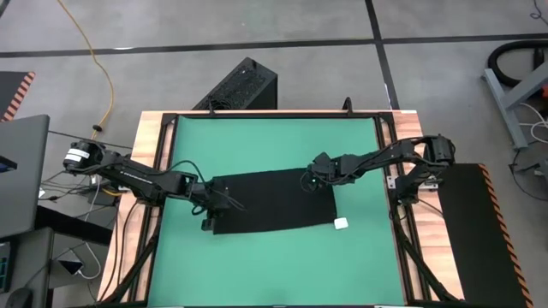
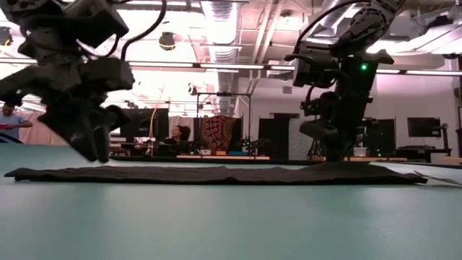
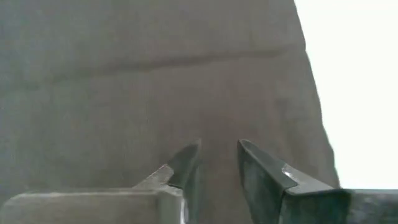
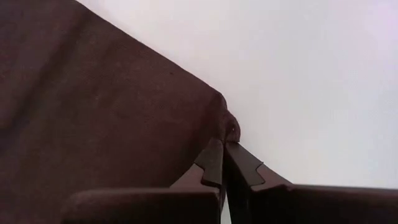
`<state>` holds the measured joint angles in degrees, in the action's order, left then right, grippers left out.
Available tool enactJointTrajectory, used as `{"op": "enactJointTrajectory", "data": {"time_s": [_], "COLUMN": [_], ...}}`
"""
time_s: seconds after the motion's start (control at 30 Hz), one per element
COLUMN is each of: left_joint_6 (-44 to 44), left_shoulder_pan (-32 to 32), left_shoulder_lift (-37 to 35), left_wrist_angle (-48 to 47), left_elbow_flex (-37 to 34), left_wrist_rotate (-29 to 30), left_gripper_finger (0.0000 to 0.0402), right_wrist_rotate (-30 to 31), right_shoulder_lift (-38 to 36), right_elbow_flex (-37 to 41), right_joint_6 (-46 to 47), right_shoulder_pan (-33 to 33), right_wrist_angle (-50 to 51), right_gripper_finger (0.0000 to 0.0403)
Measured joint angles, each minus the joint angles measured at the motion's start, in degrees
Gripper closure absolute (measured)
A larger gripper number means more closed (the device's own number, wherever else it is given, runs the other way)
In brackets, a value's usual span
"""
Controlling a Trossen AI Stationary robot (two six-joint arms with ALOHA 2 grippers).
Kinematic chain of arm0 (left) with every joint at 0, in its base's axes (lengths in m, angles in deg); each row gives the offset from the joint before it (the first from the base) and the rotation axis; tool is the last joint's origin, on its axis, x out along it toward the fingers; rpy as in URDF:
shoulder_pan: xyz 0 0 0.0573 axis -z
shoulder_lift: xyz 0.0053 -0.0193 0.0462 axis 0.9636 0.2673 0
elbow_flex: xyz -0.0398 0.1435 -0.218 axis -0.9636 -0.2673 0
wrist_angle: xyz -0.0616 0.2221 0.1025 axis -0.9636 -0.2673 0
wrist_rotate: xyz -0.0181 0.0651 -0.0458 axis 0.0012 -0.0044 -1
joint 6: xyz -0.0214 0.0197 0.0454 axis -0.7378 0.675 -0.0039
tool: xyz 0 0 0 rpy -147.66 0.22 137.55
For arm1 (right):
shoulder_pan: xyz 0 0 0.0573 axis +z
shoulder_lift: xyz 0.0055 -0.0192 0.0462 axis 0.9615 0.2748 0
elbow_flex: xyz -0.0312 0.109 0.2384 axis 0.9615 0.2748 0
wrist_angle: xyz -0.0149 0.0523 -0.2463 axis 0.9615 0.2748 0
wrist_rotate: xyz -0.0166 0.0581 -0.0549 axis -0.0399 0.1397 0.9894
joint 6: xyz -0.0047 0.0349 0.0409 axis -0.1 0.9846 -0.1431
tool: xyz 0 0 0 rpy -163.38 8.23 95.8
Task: Roll towel
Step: Fold the black towel
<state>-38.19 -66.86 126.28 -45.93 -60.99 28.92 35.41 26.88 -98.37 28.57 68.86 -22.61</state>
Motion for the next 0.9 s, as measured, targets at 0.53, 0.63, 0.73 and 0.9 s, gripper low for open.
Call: {"op": "enactJointTrajectory", "data": {"time_s": [0.53, 0.63, 0.73, 0.9], "left_joint_6": [-2.77, -2.79, -2.79, -2.77], "left_shoulder_pan": [-0.02, -0.02, -0.02, -0.02], "left_shoulder_lift": [0.68, 0.68, 0.7, 0.7], "left_wrist_angle": [-0.47, -0.53, -0.62, -0.65], "left_elbow_flex": [-4.42, -4.44, -4.46, -4.46], "left_wrist_rotate": [2.3, 2.32, 2.32, 2.37], "left_gripper_finger": [0.04, 0.04, 0.04, 0.04], "right_wrist_rotate": [0.02, 0.04, 0.08, 1.81], "right_shoulder_lift": [-0.01, -0.02, -0.02, -0.06], "right_elbow_flex": [0.0, -0.02, -0.04, -0.49], "right_joint_6": [-0.22, -0.2, -0.2, -0.17], "right_shoulder_pan": [0.31, 0.31, 0.31, 0.29], "right_wrist_angle": [2.72, 3.52, 4.09, 6.4], "right_gripper_finger": [0.0381, 0.038, 0.038, 0.038]}}
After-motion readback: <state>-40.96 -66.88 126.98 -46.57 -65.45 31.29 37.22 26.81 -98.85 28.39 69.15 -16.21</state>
